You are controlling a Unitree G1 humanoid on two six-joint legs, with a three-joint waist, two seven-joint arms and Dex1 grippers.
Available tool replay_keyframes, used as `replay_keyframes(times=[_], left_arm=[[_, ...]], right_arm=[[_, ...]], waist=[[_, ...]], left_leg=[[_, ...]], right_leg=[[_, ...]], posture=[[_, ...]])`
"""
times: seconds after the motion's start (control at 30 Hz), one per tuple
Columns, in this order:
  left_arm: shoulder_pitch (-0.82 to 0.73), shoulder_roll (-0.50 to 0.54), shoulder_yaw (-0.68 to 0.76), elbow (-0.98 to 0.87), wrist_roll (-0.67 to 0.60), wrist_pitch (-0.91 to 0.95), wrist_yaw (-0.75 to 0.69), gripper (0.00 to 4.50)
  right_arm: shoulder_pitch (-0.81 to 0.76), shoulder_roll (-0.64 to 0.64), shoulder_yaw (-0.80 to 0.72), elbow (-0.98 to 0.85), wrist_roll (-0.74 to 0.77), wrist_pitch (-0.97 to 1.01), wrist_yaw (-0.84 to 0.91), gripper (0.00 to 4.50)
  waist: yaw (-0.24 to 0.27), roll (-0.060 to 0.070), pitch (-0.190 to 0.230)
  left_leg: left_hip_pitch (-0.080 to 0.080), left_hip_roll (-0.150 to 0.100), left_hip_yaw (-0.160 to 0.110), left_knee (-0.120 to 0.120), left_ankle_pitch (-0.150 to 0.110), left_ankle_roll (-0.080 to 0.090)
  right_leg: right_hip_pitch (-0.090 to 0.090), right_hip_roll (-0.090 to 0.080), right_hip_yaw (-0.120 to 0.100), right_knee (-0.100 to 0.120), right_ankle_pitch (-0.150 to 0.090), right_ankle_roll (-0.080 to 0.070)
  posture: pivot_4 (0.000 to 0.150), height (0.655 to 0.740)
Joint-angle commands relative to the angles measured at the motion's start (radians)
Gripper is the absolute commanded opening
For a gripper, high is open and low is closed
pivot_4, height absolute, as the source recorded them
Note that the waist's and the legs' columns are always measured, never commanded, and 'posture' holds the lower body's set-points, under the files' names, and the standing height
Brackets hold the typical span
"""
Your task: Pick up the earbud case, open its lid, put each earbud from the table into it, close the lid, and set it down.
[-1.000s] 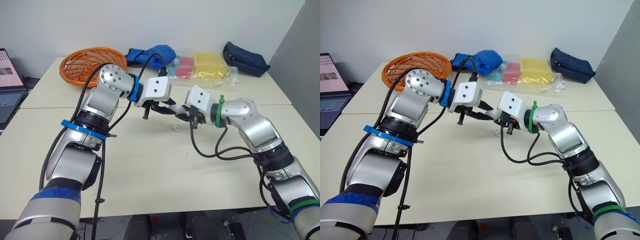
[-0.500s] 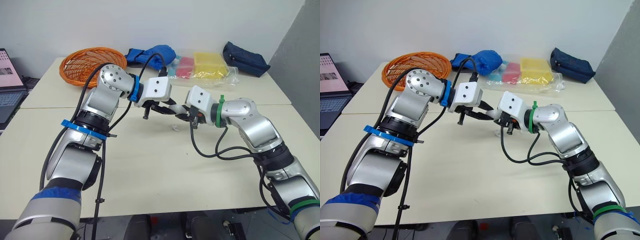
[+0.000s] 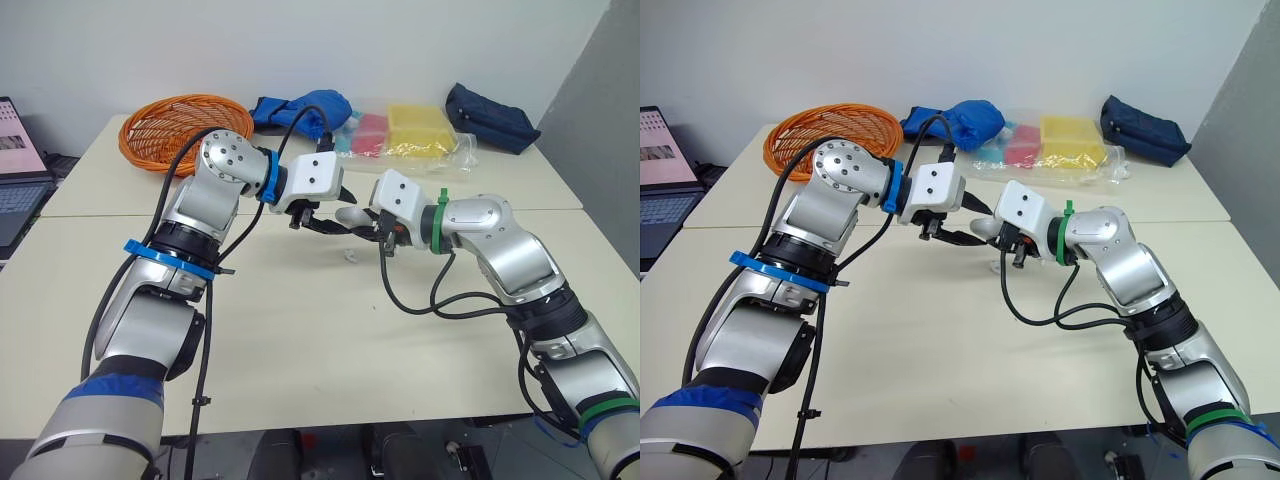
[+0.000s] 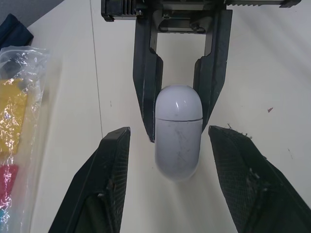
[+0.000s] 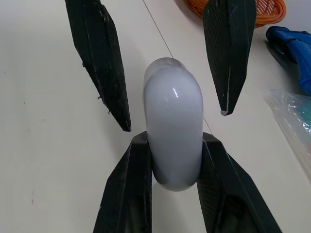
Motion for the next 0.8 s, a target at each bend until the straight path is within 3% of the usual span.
replay_keyframes(times=[0.03,0.17,0.67,0.7,0.8], left_arm=[[-0.013,0.0,0.023,-0.035,-0.006,0.015,0.009,2.1],[-0.009,0.0,0.019,-0.047,-0.011,0.028,-0.009,0.8],[-0.003,-0.01,0.034,-0.066,-0.023,0.077,0.0,0.75],[-0.001,-0.01,0.035,-0.07,-0.029,0.084,-0.007,0.75],[0.014,-0.007,0.046,-0.08,-0.045,0.124,-0.007,0.75]], right_arm=[[-0.032,-0.003,-0.034,-0.044,-0.007,-0.012,0.001,0.83],[-0.03,-0.002,-0.035,-0.041,-0.007,-0.014,0.0,0.83],[-0.035,-0.001,-0.045,-0.033,-0.01,-0.028,0.0,0.83],[-0.033,-0.002,-0.045,-0.033,-0.01,-0.031,0.002,1.56],[-0.024,-0.006,-0.063,-0.043,0.008,-0.015,0.012,2.48]], waist=[[0.0,0.0,0.0],[0.0,0.0,0.0],[0.0,0.0,0.0],[0.001,0.0,0.0],[-0.001,0.0,0.0]], left_leg=[[0.0,0.0,0.0,0.0,0.0,0.0],[0.0,0.0,0.0,0.0,0.0,0.0],[0.0,0.0,0.0,0.0,0.0,0.0],[0.0,0.0,0.0,0.0,0.0,0.0],[0.0,0.0,0.0,0.0,0.0,0.0]], right_leg=[[0.0,0.0,0.0,0.0,0.0,0.0],[0.0,0.0,0.0,0.0,0.0,0.0],[0.0,0.0,0.0,0.0,0.0,0.0],[0.0,0.0,0.0,0.0,0.0,0.0],[0.0,0.0,0.0,0.0,0.0,0.0]], posture=[[0.15,0.74],[0.15,0.74],[0.15,0.74],[0.15,0.74],[0.15,0.74]])
